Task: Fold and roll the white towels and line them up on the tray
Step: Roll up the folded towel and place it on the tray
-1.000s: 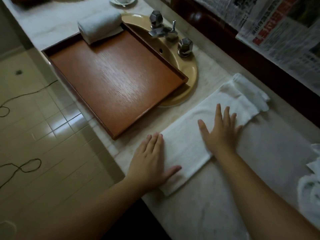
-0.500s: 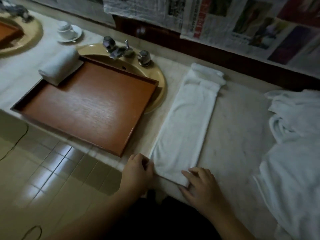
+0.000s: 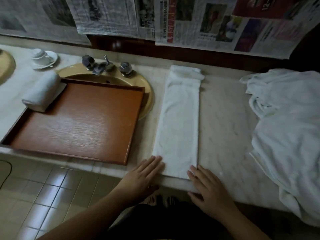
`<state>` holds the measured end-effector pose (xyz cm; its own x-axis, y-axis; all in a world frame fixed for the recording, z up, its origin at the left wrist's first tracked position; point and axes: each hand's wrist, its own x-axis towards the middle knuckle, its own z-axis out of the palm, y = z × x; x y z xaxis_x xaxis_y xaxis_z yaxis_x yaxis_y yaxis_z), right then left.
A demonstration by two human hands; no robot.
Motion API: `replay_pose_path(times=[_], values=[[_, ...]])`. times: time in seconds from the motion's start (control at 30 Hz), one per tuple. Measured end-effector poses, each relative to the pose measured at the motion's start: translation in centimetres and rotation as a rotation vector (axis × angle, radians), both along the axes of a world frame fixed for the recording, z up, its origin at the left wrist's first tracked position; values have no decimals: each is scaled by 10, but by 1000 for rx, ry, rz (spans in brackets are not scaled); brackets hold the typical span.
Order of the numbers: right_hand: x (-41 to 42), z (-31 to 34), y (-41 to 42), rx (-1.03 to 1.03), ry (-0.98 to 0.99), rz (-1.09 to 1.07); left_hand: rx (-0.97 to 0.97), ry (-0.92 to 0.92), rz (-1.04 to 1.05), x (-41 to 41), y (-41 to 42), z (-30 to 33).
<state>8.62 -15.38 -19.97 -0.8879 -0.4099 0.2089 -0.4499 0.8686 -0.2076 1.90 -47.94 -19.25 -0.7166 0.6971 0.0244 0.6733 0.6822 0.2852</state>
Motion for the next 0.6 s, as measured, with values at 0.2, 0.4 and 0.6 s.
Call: replay_pose_path(times=[0.2,0.4,0.6], values=[[6,5,-8,-38,60,-29,178,136,-9,8,-7,-6],[24,8,-12,-180,-13,-119,288,108,20,16,-4,2],[9,31,-22,-581,-336,-407,384,-56,270,16,8,11]])
